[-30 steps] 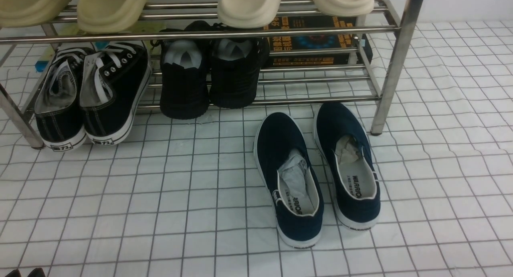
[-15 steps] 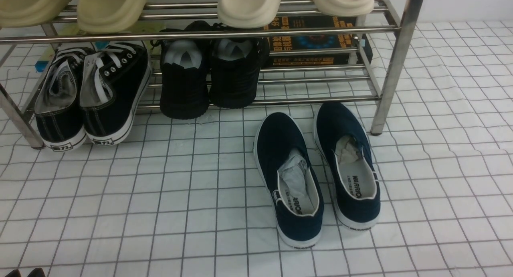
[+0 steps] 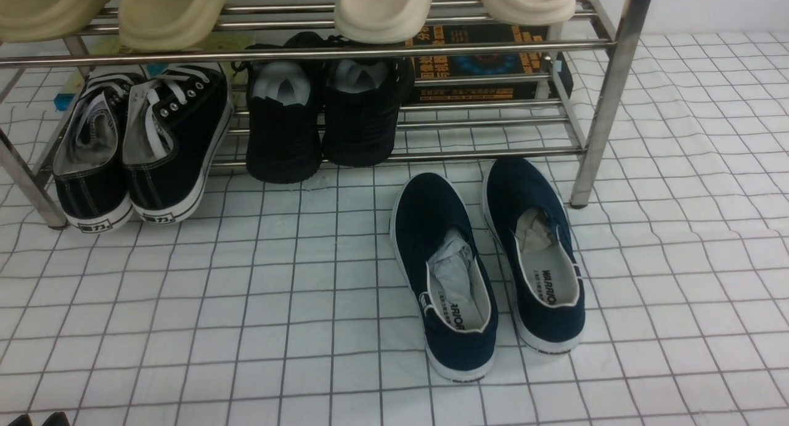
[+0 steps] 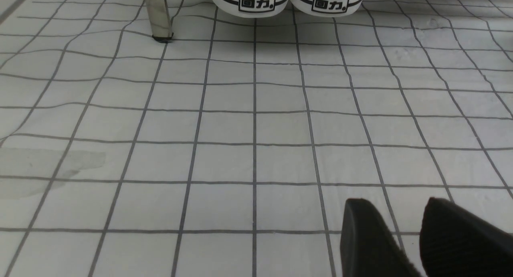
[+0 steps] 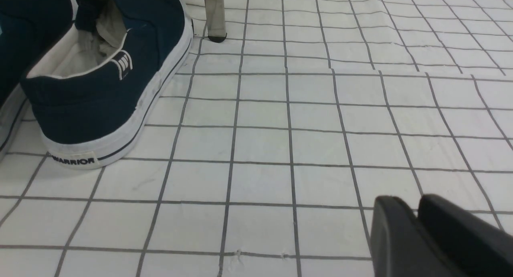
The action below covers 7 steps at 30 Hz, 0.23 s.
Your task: Take the shoes off the shelf with your hand from the white checkered tablecloth.
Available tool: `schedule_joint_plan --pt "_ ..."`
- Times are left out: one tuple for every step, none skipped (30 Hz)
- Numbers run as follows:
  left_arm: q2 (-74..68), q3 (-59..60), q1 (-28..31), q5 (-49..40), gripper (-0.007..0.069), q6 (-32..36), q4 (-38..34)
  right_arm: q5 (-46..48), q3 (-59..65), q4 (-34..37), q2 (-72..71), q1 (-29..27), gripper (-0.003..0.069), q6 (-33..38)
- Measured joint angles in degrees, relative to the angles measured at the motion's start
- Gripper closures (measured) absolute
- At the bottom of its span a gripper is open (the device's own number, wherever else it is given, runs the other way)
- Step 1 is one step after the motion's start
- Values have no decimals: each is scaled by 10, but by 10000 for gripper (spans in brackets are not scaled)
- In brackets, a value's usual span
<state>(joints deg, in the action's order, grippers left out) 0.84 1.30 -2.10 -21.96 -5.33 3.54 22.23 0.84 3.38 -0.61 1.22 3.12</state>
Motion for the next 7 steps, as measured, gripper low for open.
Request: schedule_joint_plan --pt "0 0 0 0 384 0 0 0 0 0 0 0 552 0" --pt "0 0 0 0 384 0 0 0 0 0 0 0 551 0" --pt "0 0 0 0 384 0 0 0 0 0 0 0 550 0" --pt "0 0 0 0 384 0 0 0 0 0 0 0 547 0" --pt "0 0 0 0 384 0 0 0 0 0 0 0 547 0" --pt "0 0 0 0 384 0 0 0 0 0 0 0 545 0" --pt "0 0 0 0 384 0 0 0 0 0 0 0 543 0"
